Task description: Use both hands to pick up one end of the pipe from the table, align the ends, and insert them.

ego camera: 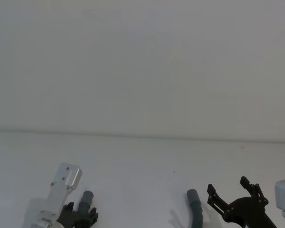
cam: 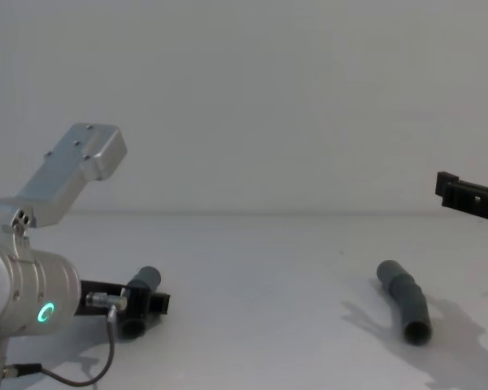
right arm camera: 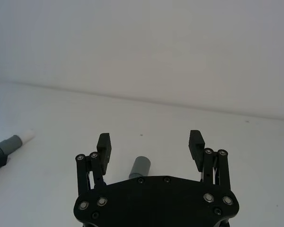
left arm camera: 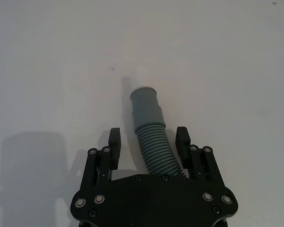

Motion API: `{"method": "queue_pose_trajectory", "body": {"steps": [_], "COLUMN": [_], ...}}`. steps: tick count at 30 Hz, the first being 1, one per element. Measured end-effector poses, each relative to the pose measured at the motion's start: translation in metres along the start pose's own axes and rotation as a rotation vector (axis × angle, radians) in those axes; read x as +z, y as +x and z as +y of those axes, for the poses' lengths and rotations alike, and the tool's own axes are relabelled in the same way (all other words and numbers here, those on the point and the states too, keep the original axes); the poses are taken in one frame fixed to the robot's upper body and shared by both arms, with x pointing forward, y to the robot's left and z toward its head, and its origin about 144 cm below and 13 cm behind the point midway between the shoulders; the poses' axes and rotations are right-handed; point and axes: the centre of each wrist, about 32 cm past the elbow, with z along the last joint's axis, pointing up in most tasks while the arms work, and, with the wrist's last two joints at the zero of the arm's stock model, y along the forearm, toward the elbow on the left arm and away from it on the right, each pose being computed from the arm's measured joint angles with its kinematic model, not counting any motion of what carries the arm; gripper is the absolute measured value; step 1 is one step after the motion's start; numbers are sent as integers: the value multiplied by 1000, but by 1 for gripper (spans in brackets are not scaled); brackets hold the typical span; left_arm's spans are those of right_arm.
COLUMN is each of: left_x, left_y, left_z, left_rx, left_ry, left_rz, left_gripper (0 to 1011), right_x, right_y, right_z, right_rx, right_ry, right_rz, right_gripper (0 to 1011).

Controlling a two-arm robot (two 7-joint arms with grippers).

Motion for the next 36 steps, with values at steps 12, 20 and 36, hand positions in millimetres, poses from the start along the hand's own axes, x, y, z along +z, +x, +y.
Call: {"method": "queue_pose_trajectory", "body": {"steps": [12, 20, 36], "left_x": [-1, -1, -1], "left_y": [0, 0, 0], "left_z": [-1, -1, -1], "left_rx": [-2, -2, -2], "left_ry": [3, 4, 5], "left_rz": [-2, -3, -3], "left_gripper": [602, 552, 446], "right_x": [0, 0, 0], "right_y": [0, 0, 0], "right_z": [0, 0, 0], "right_rx": [0, 0, 0], "right_ry": [0, 0, 0], "right_rz": [0, 0, 0], "right_gripper": [1000, 1000, 1000]}}
